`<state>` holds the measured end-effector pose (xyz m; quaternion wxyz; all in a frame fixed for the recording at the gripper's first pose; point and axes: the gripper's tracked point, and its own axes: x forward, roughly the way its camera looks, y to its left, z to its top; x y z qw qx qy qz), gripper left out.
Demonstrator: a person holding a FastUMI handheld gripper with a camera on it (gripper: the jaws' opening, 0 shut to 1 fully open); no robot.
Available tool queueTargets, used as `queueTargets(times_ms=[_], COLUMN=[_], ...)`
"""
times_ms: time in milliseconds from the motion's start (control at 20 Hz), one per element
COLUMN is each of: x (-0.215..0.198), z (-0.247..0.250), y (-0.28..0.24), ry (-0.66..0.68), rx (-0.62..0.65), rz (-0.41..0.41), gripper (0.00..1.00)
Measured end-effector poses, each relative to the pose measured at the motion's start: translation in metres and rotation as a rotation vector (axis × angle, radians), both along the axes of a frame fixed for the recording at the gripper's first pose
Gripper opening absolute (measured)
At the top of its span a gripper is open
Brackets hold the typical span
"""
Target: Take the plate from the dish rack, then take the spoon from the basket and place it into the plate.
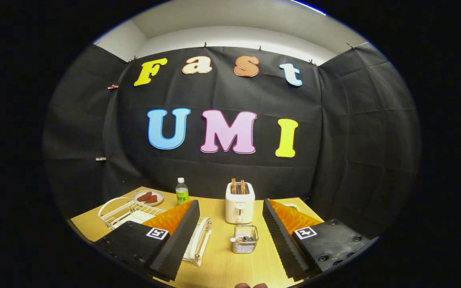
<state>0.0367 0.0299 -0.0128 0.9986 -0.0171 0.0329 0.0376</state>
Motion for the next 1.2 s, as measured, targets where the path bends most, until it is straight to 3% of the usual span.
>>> queueTargets(times_ms=[200,650,800,1000,1150,1200], x=[0.032,0.099,0.114,0.129,0.131,0.133], z=[-0.008,-0.082,-0.102,-0.135,-0.153,-0.158], y=[0.026,0.1,0.105,0.105,0.102,0.101], ry=[0.087,0.465,0.549,0.699,0.792,0.816], rx=[-0.022,-0.034,-0.04,-0.049,-0.031,-0.02], rz=[0.048,0.148,0.128,0.099,0.085,0.078], gripper=[0.98,0.98,0.98,0.79,0.78,0.67])
